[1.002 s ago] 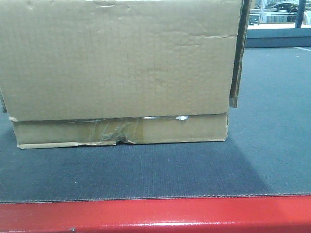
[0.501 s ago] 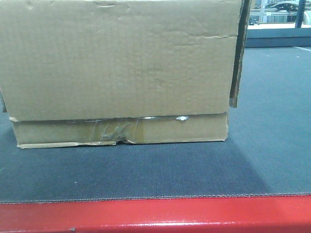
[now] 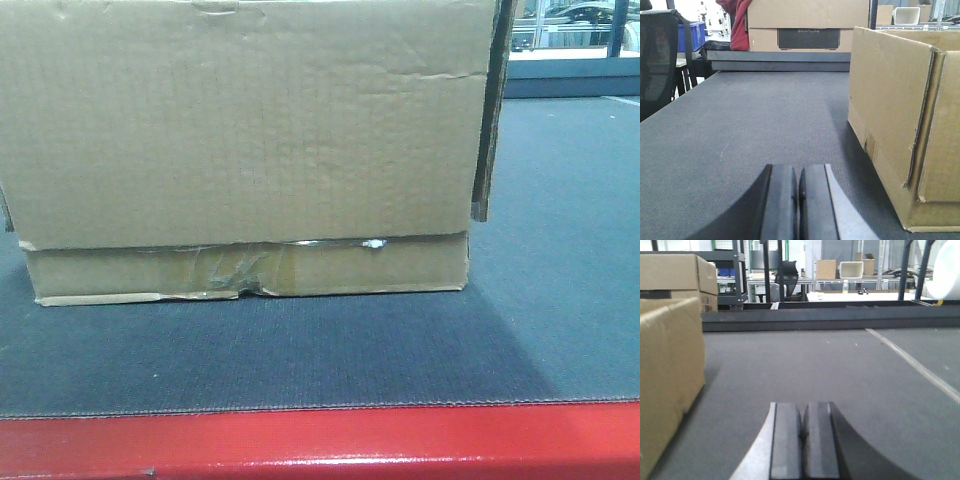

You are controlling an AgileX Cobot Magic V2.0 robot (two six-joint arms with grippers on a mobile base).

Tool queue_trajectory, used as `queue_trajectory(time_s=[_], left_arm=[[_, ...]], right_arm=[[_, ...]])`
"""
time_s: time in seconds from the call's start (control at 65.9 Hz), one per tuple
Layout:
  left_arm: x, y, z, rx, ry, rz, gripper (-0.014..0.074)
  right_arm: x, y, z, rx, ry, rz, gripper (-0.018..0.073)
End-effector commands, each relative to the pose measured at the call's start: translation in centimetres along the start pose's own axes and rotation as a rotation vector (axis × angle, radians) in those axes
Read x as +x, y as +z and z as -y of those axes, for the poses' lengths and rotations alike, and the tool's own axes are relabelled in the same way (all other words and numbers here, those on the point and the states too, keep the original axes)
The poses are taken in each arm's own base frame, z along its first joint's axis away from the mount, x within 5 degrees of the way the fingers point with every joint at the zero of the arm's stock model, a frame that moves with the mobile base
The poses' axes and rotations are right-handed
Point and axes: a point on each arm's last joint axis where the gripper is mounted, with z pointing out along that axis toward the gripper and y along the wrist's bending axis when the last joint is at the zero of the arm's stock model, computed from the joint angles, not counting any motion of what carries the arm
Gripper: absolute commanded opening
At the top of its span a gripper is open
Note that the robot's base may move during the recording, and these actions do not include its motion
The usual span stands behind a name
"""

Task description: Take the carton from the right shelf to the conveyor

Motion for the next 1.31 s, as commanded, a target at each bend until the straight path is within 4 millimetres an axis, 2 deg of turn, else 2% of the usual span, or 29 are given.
queue_trajectory(time_s=[0.0, 0.121, 1.291], left_arm=[[-0.23, -0.05, -0.02, -0.003, -0.006, 0.023, 0.0015], [-0.23, -0.05, -0.02, -0.003, -0.006, 0.023, 0.0015], [-0.23, -0.05, -0.02, -0.003, -0.006, 0.023, 0.0015]], right_arm=[[0.4, -0.05, 0.09, 0.005, -0.001, 0.065, -0.007], [0.94, -0.03, 0.05, -0.002, -0.01, 0.006, -0.007], [0.94, -0.03, 0.05, -0.002, -0.01, 0.006, -0.007]])
